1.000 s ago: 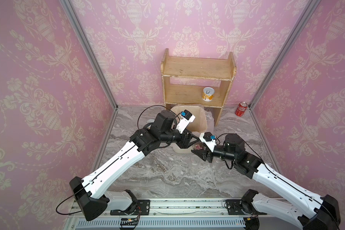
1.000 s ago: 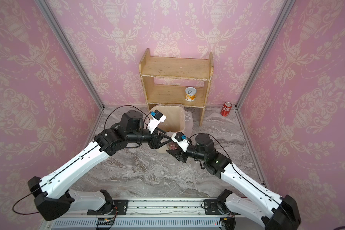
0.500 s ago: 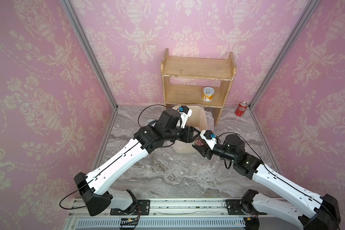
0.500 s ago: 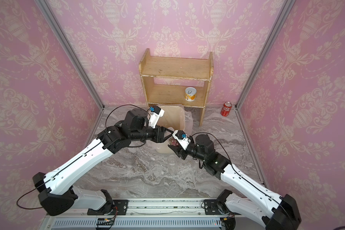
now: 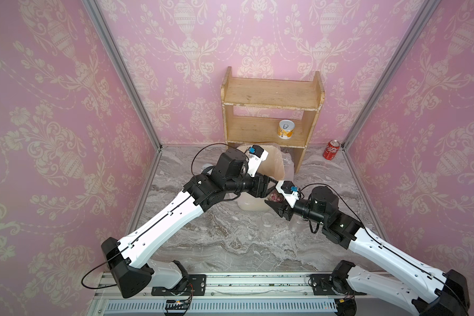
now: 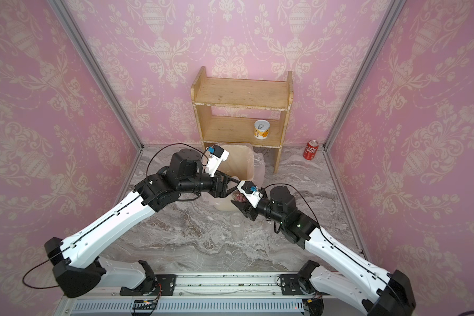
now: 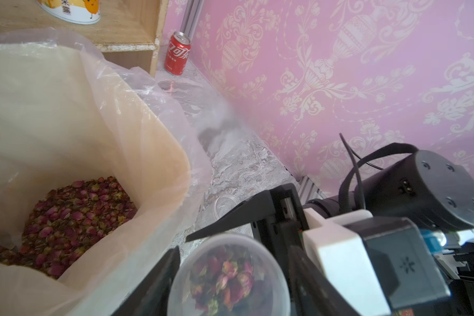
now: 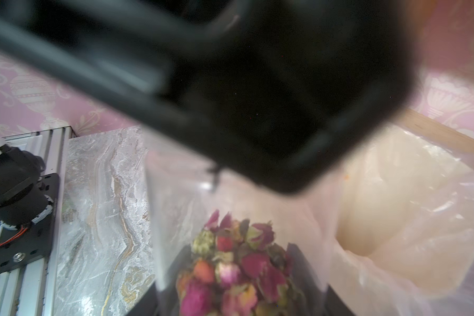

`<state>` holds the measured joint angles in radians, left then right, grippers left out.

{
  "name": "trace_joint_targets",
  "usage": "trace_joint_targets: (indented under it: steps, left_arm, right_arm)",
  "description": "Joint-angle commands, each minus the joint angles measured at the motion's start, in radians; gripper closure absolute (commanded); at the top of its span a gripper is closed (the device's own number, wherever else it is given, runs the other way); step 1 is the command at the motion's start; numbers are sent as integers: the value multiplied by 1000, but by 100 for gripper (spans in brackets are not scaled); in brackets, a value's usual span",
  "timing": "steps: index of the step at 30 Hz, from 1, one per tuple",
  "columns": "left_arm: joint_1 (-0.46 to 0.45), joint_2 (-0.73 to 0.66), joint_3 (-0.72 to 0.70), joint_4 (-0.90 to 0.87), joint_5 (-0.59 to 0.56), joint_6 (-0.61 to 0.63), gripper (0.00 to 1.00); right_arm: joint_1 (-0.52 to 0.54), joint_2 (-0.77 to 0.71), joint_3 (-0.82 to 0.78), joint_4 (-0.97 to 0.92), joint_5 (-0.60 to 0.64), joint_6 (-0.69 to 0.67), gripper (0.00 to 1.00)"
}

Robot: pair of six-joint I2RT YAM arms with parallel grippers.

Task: Empty the moldy dried flower tea in the jars
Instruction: Unscrew the lid from the jar.

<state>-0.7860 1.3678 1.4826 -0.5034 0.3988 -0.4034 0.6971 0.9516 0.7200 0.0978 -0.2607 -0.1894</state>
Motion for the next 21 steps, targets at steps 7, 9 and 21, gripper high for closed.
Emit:
trace_joint_targets:
  steps: [7, 9, 21]
  left_arm:
    - [4, -41, 31, -97, 171, 253, 20]
    - [21, -52, 51, -151, 184, 330, 17]
    - [149, -121, 71, -428, 492, 870, 9]
  right_arm:
    - [12, -15, -14, 10, -59, -13, 84]
    - [12, -14, -12, -1, -76, -7, 84]
    - [-30, -1, 16, -52, -367, 58, 85]
